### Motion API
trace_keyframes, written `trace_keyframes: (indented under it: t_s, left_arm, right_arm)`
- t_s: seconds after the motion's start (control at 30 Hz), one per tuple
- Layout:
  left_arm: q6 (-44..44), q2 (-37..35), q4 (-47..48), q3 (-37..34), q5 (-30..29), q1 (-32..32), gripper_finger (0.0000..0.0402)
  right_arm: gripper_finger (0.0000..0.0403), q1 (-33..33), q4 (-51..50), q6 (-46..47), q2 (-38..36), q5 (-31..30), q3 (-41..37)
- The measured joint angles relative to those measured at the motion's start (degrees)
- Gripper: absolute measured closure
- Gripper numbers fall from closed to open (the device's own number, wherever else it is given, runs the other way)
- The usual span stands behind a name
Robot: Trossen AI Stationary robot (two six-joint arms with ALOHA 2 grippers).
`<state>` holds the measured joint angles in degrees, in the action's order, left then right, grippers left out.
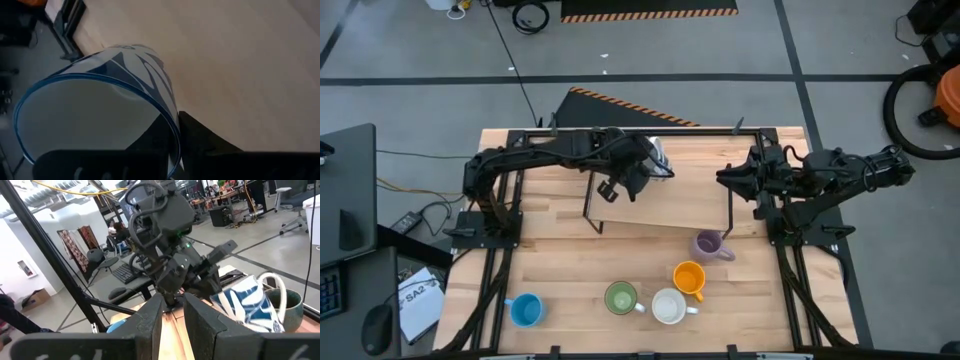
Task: Place coffee mugs
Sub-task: Put the blue patterned mug on the shelf
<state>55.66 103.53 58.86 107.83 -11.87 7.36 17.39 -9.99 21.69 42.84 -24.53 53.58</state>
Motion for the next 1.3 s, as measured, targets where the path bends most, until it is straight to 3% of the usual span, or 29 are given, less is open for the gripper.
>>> trace_keyframes:
  t_s: [0.2, 0.6, 0.83, 1.3]
  left_arm:
    - [-2.9, 2.59, -3.39, 4.87, -1.96, -0.79, 0.0372]
    - [-2.56, 12.08, 9.9, 20.57, 2.41, 2.01, 0.0372]
    - [-2.51, 13.5, 19.61, 21.18, 2.64, 2.14, 0.0372]
    - [-2.49, 14.26, 22.92, 21.18, 2.98, 2.18, 0.0372]
  right_arm:
    - [0.0317, 0.0, 1.07, -0.26, 0.57, -0.02, 0.01]
    - [0.0317, 0.03, 1.76, -0.81, -1.32, -1.32, 0.01]
    - [0.0317, 0.02, 0.85, -0.94, -1.66, -1.38, 0.01]
    - [0.0317, 0.02, 0.93, -1.75, -0.8, -1.51, 0.01]
